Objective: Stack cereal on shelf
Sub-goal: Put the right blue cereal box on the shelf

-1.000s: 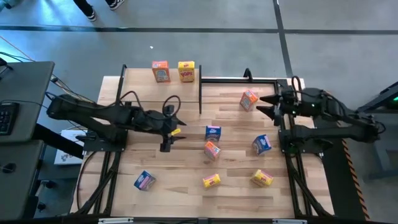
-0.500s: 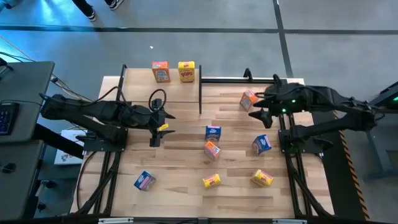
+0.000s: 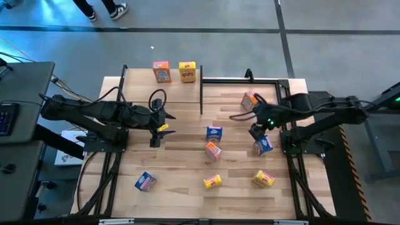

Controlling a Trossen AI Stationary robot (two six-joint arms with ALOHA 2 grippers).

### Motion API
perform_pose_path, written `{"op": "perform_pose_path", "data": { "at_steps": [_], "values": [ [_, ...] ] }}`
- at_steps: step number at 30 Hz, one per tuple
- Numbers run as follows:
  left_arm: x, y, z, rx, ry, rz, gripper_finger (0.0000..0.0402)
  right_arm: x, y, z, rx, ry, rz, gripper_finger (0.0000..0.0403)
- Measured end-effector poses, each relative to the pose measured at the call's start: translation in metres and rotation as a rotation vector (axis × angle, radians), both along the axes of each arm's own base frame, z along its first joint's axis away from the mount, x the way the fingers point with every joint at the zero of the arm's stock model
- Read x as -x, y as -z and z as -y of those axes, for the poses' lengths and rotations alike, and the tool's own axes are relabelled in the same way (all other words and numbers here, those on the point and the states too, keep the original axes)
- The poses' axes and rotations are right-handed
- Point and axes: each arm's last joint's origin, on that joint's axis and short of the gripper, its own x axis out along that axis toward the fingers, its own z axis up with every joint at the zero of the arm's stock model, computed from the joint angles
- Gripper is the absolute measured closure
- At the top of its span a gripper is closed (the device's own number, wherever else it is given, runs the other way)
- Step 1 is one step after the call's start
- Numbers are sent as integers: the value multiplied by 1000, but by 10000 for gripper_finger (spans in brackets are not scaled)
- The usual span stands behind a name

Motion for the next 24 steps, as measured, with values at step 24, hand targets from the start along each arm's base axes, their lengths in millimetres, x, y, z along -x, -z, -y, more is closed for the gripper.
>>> {"op": "perform_pose_path", "data": {
  "at_steps": [24],
  "values": [
    [0,0,0,-1,0,0,163,8,27,-50,-57,281,-349,132]
  ]
}}
